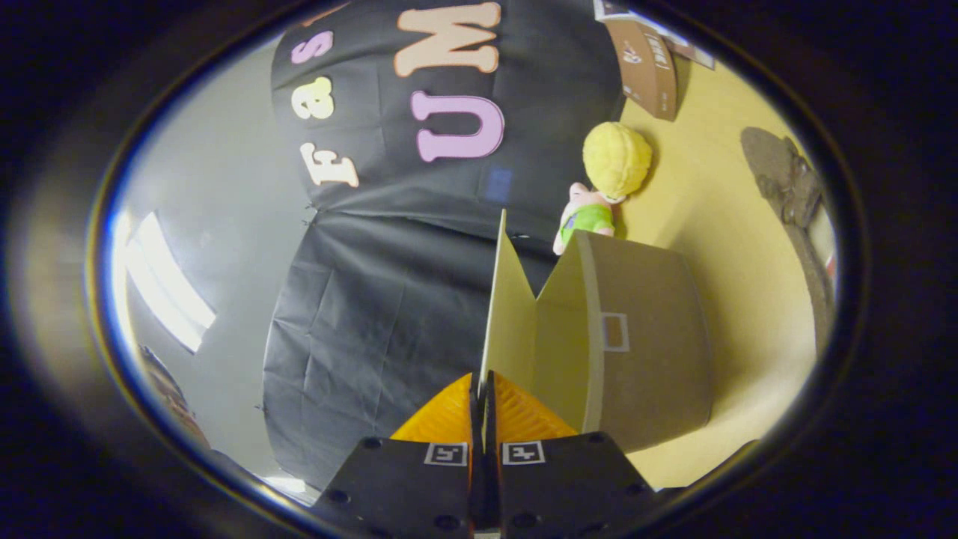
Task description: Open the storage box then place both shoes into the box .Put the left shoe in first, then the right shoe, with the right side of both shoes facing outward in a uniform manner.
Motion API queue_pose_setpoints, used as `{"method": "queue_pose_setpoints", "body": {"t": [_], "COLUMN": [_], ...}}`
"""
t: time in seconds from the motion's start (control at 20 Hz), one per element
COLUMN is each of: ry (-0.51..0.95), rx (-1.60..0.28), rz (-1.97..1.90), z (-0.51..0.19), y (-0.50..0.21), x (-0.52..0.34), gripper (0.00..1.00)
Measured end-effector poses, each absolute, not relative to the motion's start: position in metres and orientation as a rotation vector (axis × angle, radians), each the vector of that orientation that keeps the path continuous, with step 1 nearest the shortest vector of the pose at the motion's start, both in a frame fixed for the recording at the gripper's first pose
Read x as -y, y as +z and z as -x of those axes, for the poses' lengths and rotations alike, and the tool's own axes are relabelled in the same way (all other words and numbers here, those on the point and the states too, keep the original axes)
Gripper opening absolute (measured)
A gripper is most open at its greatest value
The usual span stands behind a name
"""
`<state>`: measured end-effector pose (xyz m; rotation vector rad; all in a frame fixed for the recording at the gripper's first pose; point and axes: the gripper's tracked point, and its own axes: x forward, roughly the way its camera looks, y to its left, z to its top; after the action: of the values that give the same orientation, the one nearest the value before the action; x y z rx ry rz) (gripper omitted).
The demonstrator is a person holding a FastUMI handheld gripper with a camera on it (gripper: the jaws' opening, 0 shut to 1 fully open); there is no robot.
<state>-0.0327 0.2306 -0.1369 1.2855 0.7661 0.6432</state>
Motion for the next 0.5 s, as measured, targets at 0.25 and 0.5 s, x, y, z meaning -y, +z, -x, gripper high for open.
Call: {"method": "queue_pose_setpoints", "body": {"t": [0.25, 0.5], "ry": [0.686, 0.717], "rx": [-0.743, -0.726], "rz": [-1.148, -1.082], "z": [0.023, 0.014], "y": [-0.098, -0.070], "x": [-0.264, -0.314], "gripper": [0.03, 0.03]}}
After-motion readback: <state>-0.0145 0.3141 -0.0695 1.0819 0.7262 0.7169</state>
